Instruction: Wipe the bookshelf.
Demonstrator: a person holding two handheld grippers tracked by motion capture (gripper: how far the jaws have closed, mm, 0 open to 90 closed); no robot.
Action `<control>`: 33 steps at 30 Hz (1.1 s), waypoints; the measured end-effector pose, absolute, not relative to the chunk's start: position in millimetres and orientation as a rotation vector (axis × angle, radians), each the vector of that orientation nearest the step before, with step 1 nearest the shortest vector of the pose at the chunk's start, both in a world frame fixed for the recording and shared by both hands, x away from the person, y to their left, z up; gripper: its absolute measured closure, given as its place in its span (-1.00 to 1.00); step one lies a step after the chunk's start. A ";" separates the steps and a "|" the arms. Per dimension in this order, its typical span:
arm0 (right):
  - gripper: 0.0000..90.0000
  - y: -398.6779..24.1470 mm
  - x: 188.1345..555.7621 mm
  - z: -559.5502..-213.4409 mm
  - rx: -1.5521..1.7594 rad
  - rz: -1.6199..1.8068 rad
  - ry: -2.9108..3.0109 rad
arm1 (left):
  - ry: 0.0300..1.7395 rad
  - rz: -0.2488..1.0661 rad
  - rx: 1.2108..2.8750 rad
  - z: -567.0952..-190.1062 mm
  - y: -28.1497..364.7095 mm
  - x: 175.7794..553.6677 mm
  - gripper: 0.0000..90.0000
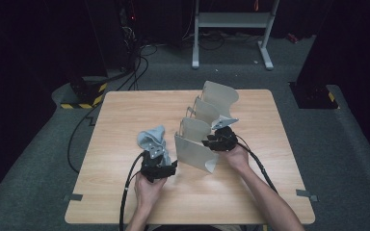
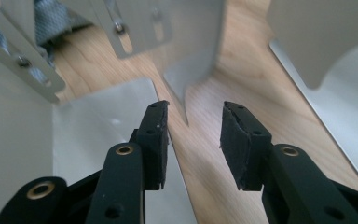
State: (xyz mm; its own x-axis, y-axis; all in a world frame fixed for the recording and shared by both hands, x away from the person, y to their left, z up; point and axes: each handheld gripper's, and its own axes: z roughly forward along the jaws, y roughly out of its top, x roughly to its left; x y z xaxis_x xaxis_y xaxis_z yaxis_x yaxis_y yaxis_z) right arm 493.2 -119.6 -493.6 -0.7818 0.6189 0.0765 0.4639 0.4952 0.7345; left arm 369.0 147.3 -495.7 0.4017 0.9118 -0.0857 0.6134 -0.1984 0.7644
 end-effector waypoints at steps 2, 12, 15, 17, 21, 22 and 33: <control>0.41 -117.3 494.2 -490.3 0.939 1.204 2.529 | 1.295 0.514 1.922 -492.6 146.9 368.7 -0.47; 0.78 -97.9 502.8 -485.1 0.944 1.211 2.544 | 1.264 0.513 1.935 -482.3 141.3 368.1 -0.54; 0.82 -91.8 504.6 -486.6 0.979 1.219 2.525 | 1.269 0.509 1.931 -481.8 139.5 370.3 -0.58; 0.82 -84.8 505.2 -487.2 1.006 1.223 2.504 | 1.266 0.508 1.945 -482.3 137.3 371.3 -0.60; 0.63 -78.2 508.5 -488.6 1.062 1.247 2.496 | 1.254 0.496 1.969 -484.3 129.8 371.5 -0.65; 0.55 -78.2 509.1 -489.3 1.063 1.252 2.495 | 1.250 0.497 1.979 -485.2 126.6 371.4 -0.66; 0.26 -129.1 510.5 -483.4 1.110 1.093 2.464 | 1.310 0.495 1.983 -499.5 100.1 380.4 -0.88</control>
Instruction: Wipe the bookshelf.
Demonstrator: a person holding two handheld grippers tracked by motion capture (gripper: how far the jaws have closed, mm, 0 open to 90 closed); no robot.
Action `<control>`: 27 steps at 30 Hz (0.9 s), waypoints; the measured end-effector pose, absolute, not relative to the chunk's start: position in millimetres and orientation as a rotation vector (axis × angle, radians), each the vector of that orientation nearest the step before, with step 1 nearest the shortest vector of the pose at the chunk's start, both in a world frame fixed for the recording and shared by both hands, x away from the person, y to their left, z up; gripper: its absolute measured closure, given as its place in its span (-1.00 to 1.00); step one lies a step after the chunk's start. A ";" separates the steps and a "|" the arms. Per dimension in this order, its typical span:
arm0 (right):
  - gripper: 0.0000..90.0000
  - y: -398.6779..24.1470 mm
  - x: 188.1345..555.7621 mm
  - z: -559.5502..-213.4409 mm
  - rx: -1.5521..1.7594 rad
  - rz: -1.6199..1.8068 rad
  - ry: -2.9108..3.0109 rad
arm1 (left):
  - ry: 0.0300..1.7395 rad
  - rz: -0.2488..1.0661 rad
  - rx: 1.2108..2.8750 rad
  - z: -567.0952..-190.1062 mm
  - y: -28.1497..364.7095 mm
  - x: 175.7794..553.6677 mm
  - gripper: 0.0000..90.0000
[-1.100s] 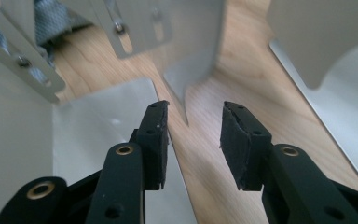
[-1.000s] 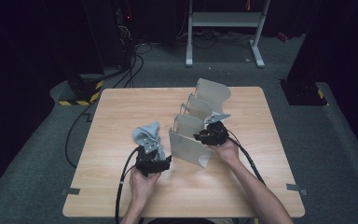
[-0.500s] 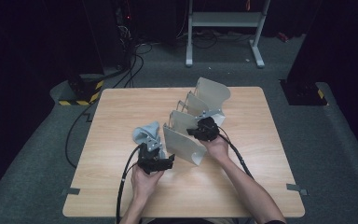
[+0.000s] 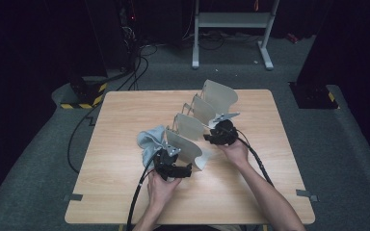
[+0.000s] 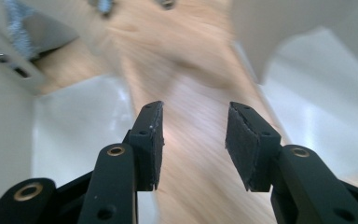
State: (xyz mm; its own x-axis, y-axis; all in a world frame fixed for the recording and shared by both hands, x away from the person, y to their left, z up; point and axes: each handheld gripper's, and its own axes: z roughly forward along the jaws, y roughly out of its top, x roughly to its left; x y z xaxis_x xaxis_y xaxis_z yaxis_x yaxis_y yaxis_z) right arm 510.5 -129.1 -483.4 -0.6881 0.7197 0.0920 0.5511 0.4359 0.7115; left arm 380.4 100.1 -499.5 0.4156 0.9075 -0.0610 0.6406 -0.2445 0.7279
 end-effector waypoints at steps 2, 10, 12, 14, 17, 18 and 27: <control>0.26 -136.6 514.7 -479.9 1.161 1.100 2.410 | 1.319 0.501 1.955 -497.5 100.0 381.1 -0.89; 0.18 -142.0 532.9 -468.9 1.265 1.060 2.306 | 1.334 0.502 1.927 -496.2 98.0 382.9 -0.94; 0.18 -139.6 537.6 -465.5 1.268 1.041 2.305 | 1.335 0.500 1.932 -496.7 96.6 383.2 -0.96; 0.21 -137.9 540.4 -462.5 1.267 1.049 2.294 | 1.333 0.503 1.920 -496.5 96.4 383.0 -0.97; 0.35 -134.4 542.3 -459.9 1.257 1.056 2.300 | 1.337 0.491 1.910 -496.8 96.3 383.8 -0.98; 0.42 -133.1 542.3 -459.5 1.246 1.060 2.309 | 1.340 0.487 1.909 -497.3 95.6 383.7 -0.98; 0.82 -121.6 543.4 -458.2 1.191 1.057 2.324 | 1.351 0.471 1.896 -501.5 89.9 386.8 -0.99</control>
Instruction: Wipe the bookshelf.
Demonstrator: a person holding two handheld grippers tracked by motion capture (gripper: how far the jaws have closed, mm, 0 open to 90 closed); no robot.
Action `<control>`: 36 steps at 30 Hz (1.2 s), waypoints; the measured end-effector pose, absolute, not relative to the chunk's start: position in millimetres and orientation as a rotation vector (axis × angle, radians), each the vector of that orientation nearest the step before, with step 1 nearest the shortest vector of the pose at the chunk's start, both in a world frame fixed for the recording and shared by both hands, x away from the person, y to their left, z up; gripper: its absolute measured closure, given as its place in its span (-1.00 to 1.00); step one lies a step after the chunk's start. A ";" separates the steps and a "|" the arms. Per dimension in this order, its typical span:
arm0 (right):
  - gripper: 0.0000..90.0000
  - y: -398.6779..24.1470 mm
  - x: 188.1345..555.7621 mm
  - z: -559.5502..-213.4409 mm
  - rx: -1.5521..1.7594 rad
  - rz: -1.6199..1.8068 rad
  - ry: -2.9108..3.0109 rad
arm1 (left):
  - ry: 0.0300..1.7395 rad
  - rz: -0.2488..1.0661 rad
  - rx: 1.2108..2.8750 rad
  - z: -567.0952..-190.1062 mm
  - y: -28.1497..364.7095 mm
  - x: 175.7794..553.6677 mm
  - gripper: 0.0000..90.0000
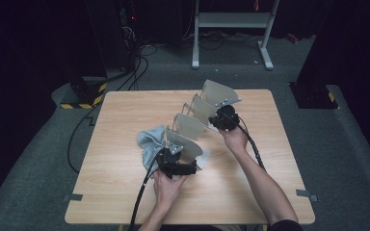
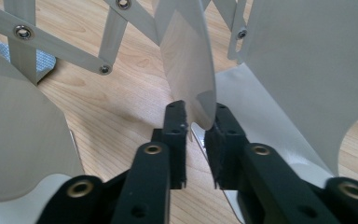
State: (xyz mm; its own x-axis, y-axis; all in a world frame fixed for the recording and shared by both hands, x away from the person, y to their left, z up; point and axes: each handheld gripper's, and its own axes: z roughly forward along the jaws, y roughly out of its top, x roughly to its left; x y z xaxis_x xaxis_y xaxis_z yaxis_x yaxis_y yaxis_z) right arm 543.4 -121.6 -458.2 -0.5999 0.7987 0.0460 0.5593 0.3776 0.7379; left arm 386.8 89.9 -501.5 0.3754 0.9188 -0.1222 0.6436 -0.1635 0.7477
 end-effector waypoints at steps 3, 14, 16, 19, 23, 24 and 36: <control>0.89 -122.3 542.7 -457.9 1.192 1.064 2.325 | 1.358 0.456 1.893 -502.4 89.8 388.4 -0.99; 0.94 -124.9 540.7 -458.5 1.174 1.074 2.345 | 1.369 0.481 1.895 -501.9 95.2 388.9 -1.00; 0.95 -125.3 539.9 -459.5 1.165 1.079 2.349 | 1.371 0.482 1.894 -501.9 98.8 389.0 -1.00; 0.96 -126.7 538.3 -460.5 1.165 1.085 2.349 | 1.366 0.485 1.891 -501.8 103.0 388.6 -0.98; 0.97 -127.2 535.7 -460.4 1.154 1.082 2.351 | 1.368 0.485 1.891 -501.3 108.0 388.7 -0.96; 0.97 -127.2 534.9 -460.3 1.149 1.080 2.352 | 1.371 0.484 1.889 -501.3 109.1 389.1 -0.96; 1.00 -133.0 524.1 -458.6 1.135 1.050 2.359 | 1.416 0.492 1.877 -499.0 127.0 390.3 -0.95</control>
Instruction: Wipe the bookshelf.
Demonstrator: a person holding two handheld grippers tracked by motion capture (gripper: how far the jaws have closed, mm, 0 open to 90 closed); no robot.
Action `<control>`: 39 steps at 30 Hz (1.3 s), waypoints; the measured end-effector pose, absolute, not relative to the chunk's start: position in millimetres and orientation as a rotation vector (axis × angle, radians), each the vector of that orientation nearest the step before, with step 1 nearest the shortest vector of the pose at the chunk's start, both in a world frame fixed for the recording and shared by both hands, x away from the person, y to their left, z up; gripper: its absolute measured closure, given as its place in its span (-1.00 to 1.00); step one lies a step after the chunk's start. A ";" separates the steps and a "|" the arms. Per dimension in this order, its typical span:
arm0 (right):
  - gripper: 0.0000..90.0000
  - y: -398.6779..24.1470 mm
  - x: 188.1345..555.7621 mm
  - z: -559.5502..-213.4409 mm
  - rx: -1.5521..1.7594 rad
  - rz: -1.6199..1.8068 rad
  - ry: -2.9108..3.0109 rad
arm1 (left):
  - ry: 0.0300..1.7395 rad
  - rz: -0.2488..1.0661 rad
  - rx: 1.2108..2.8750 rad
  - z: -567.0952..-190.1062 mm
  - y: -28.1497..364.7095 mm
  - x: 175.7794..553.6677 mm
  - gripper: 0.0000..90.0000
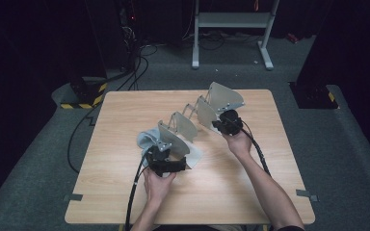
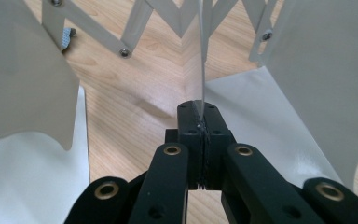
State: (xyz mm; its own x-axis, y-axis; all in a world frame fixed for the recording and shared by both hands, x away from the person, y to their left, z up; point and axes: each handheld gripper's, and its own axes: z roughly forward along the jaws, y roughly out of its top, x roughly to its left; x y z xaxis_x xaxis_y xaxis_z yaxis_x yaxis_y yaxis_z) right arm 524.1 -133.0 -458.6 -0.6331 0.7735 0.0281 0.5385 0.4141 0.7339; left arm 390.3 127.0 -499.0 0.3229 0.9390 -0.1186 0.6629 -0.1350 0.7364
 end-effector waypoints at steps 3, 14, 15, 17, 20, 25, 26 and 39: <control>1.00 -134.2 519.5 -458.0 1.123 1.037 2.356 | 1.430 0.497 1.873 -498.2 133.2 391.0 -0.95; 0.86 -140.2 511.8 -459.3 1.148 1.057 2.337 | 1.427 0.480 1.852 -496.9 145.0 389.1 -0.72; 0.78 -140.7 512.2 -459.5 1.153 1.064 2.331 | 1.422 0.486 1.853 -496.7 144.5 388.5 -0.67; 0.72 -142.8 512.0 -459.7 1.157 1.073 2.335 | 1.417 0.491 1.853 -496.5 143.6 388.0 -0.63; 0.52 -148.2 509.4 -461.1 1.154 1.079 2.326 | 1.415 0.502 1.852 -496.1 141.8 387.5 -0.61; 0.48 -165.3 505.1 -469.2 1.173 1.078 2.328 | 1.425 0.516 1.846 -495.3 138.2 388.8 -0.65; 0.48 -169.1 504.7 -470.8 1.181 1.073 2.323 | 1.423 0.520 1.844 -495.2 137.9 389.2 -0.65; 0.33 -206.4 518.6 -469.1 1.368 1.034 2.187 | 1.422 0.514 1.844 -492.9 138.4 390.0 -0.45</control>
State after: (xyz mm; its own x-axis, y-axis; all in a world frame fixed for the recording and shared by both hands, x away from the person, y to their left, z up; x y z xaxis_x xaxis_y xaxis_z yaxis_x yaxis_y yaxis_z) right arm 518.6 -206.4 -469.1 -0.4661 0.8815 0.0751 0.6173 0.2633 0.7414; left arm 390.0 138.4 -492.9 0.3056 0.9443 -0.1219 0.6485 -0.1126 0.7528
